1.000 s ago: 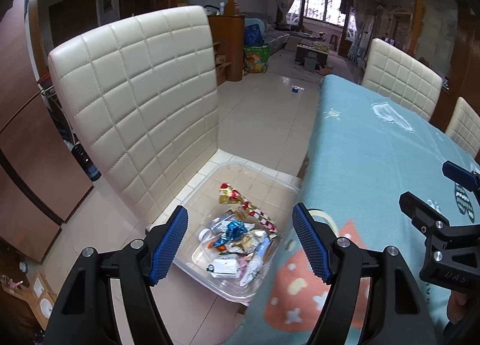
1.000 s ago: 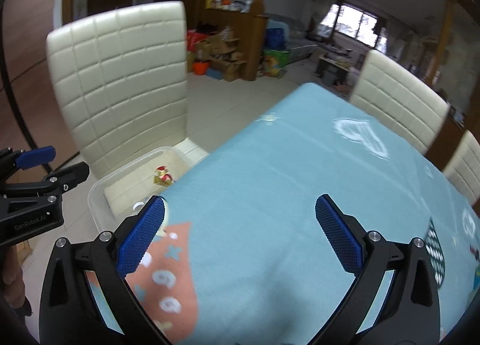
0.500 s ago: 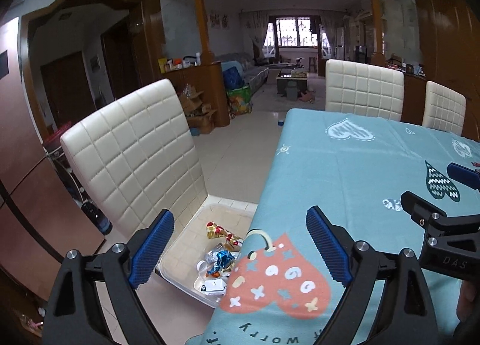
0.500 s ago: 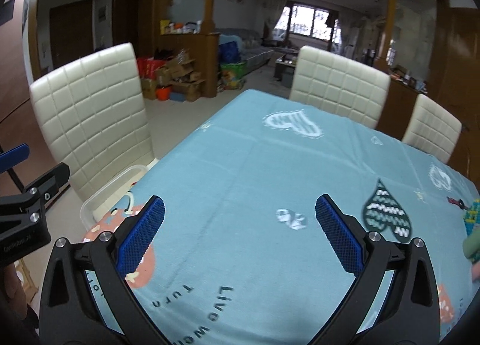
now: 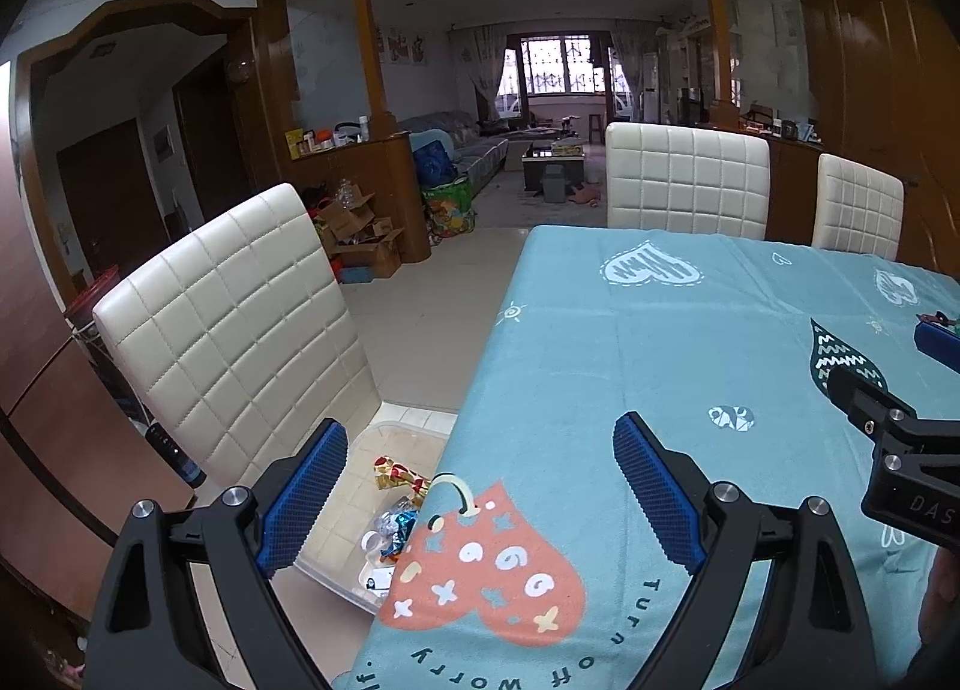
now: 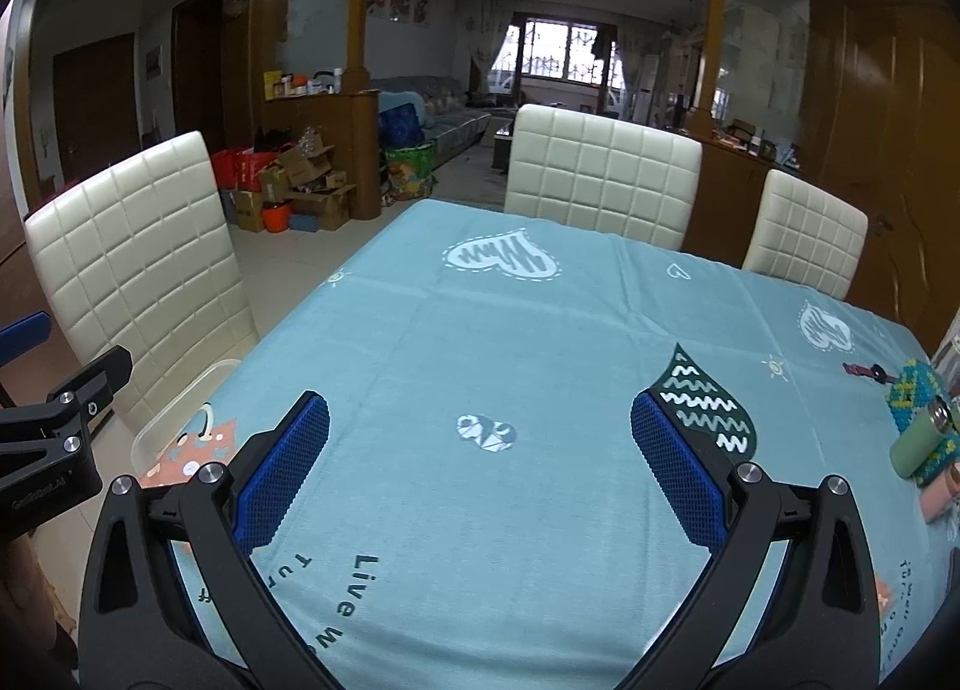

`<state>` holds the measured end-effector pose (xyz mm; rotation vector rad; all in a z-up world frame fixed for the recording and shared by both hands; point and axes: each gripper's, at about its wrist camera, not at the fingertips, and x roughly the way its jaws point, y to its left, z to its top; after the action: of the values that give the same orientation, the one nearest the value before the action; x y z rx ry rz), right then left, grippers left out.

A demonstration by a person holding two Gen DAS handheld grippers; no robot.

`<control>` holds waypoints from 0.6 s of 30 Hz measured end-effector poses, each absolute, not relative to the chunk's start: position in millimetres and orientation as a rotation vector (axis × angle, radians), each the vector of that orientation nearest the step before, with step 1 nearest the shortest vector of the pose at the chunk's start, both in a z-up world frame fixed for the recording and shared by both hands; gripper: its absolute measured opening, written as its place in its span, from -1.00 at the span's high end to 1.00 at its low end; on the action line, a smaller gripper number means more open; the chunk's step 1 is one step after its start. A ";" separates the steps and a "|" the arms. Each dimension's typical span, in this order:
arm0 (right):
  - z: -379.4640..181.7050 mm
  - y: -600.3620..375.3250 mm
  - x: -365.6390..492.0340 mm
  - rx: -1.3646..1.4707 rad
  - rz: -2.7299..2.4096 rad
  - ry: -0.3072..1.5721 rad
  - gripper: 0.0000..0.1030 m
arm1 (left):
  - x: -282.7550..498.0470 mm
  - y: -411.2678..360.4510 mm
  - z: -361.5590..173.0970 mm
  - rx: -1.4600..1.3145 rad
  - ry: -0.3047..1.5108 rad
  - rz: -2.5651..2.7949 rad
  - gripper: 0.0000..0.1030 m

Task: Collect trash

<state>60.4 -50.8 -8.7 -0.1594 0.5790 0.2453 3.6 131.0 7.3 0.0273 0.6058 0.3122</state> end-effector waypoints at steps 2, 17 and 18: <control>-7.4 -54.9 60.7 -0.150 0.242 0.577 -0.93 | 3.7 129.3 8.4 0.027 0.605 0.308 -0.71; -1.8 -67.4 58.1 -0.121 0.228 0.564 -0.93 | 4.3 112.3 18.5 0.057 0.578 0.276 -0.71; -1.4 -67.7 58.0 -0.119 0.228 0.564 -0.93 | 3.9 111.3 19.4 0.057 0.576 0.274 -0.71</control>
<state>58.0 -67.7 -1.4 -0.1190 0.5640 0.2280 3.9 111.3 19.4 0.0575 0.5763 0.2735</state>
